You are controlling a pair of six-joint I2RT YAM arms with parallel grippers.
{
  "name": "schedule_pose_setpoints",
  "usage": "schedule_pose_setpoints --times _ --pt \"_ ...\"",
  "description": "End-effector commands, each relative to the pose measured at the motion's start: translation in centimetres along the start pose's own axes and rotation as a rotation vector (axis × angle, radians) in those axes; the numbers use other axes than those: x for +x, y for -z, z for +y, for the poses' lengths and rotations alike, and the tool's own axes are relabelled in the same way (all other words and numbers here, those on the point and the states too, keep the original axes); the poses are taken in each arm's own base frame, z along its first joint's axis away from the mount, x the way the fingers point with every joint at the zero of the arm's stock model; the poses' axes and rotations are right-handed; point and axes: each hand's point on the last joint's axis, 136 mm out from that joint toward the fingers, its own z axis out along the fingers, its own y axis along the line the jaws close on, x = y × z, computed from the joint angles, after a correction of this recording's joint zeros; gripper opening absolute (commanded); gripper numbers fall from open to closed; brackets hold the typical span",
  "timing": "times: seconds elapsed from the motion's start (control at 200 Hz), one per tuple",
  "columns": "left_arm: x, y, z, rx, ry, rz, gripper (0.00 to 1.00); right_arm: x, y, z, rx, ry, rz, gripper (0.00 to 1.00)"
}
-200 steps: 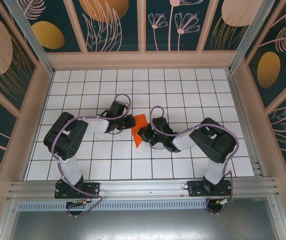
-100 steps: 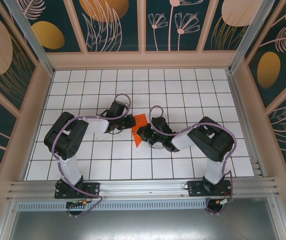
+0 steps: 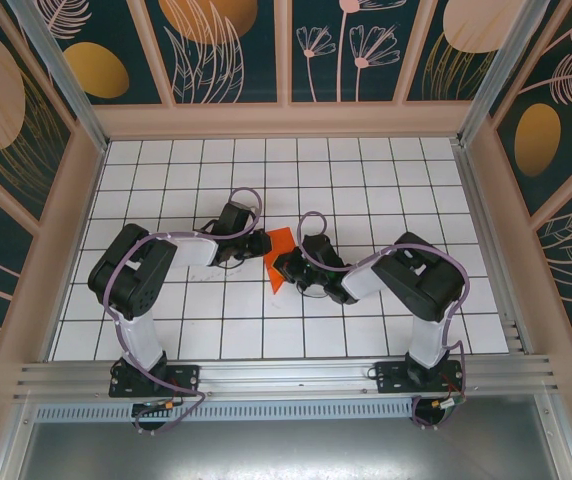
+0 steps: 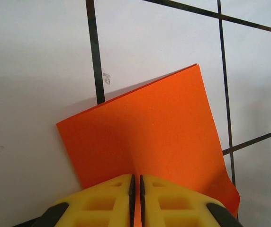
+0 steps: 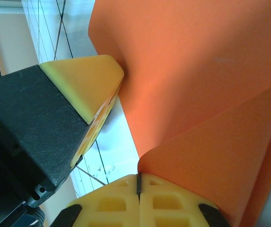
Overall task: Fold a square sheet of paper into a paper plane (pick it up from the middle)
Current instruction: Third fold the triangle at the center of the table.
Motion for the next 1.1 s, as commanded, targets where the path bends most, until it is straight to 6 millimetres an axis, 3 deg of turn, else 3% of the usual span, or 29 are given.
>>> schedule_pose_setpoints --times 0.0,0.851,1.096 --pt "2.0 -0.7 1.6 -0.042 0.013 0.055 0.16 -0.6 -0.2 -0.1 0.007 -0.004 -0.037 0.0" --pt "1.9 -0.6 1.5 -0.037 0.014 0.054 0.16 0.1 -0.7 -1.3 0.059 0.036 -0.002 0.0" --pt "2.0 -0.6 1.4 -0.035 0.013 0.057 0.16 0.3 -0.8 -0.7 0.033 0.054 0.011 0.0"
